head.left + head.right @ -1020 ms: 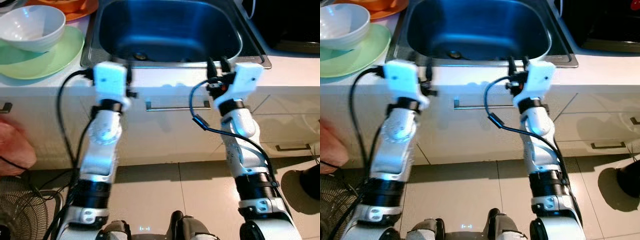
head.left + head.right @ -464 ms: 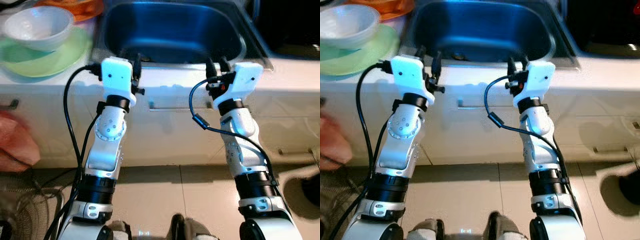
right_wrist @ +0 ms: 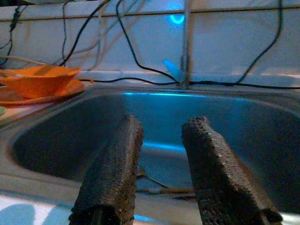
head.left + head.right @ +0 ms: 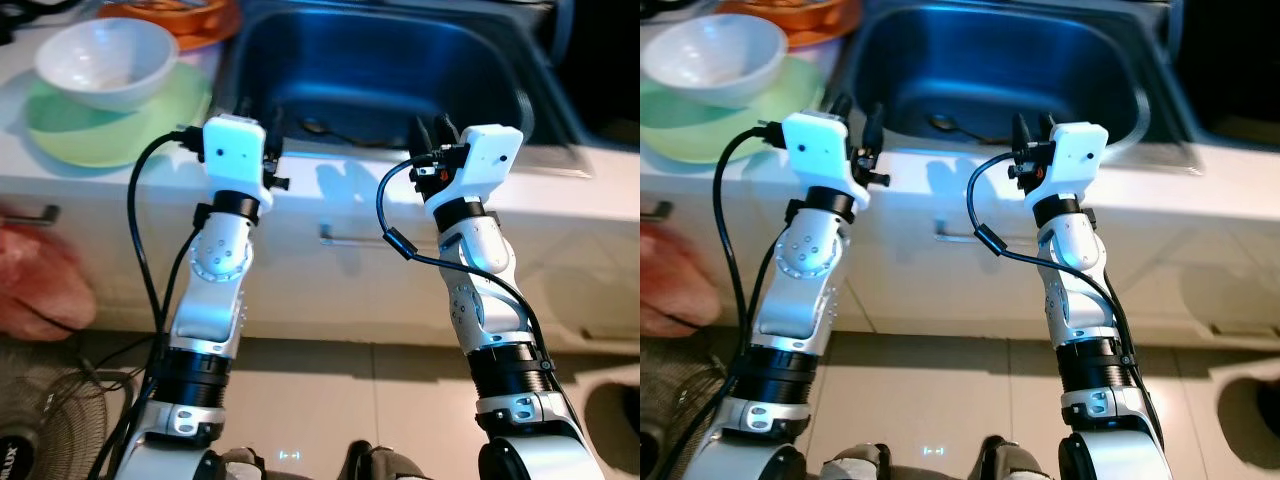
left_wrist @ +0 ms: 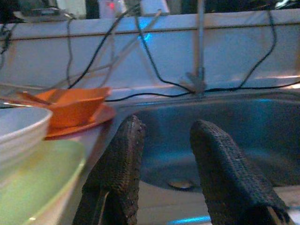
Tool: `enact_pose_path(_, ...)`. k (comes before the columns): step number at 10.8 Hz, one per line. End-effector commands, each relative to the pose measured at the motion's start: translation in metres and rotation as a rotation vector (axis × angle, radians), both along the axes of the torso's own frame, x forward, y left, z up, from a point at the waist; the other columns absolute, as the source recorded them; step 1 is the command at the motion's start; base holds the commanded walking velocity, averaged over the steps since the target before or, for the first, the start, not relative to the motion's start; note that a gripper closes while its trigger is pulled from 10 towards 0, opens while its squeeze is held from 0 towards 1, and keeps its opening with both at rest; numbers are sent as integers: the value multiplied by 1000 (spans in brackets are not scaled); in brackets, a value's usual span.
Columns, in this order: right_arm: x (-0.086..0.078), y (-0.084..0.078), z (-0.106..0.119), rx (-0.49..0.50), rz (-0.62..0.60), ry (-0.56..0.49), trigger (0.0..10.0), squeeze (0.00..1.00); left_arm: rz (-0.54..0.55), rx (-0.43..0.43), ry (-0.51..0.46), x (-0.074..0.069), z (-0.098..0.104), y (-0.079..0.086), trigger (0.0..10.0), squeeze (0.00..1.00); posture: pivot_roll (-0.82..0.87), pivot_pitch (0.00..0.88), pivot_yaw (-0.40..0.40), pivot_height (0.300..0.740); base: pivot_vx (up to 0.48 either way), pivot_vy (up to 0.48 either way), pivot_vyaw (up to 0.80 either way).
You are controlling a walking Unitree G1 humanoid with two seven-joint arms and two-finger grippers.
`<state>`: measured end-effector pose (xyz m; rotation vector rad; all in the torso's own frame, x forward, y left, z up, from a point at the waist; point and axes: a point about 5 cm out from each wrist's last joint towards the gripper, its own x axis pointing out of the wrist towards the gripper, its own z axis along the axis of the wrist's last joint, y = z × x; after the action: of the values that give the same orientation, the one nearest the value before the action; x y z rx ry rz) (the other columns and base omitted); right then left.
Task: Kitchen organization
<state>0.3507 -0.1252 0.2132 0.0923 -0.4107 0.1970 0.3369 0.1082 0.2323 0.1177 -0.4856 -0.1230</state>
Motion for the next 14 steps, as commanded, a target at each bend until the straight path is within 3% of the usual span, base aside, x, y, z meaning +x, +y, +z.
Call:
enact_pose_path(1, 1, -3, -1, 9, -3, 10, 10000, 0, -21, -5, -15, 0, 3, -4, 10000, 0, 152, 179, -53, 740, 319, 0, 0)
enact_pose_path(14, 3, -5, -3, 24, -19, 25, 10000, 0, -84, 13, -30, -1, 8, -13, 10000, 0, 155, 185, -56, 740, 348, 0, -32)
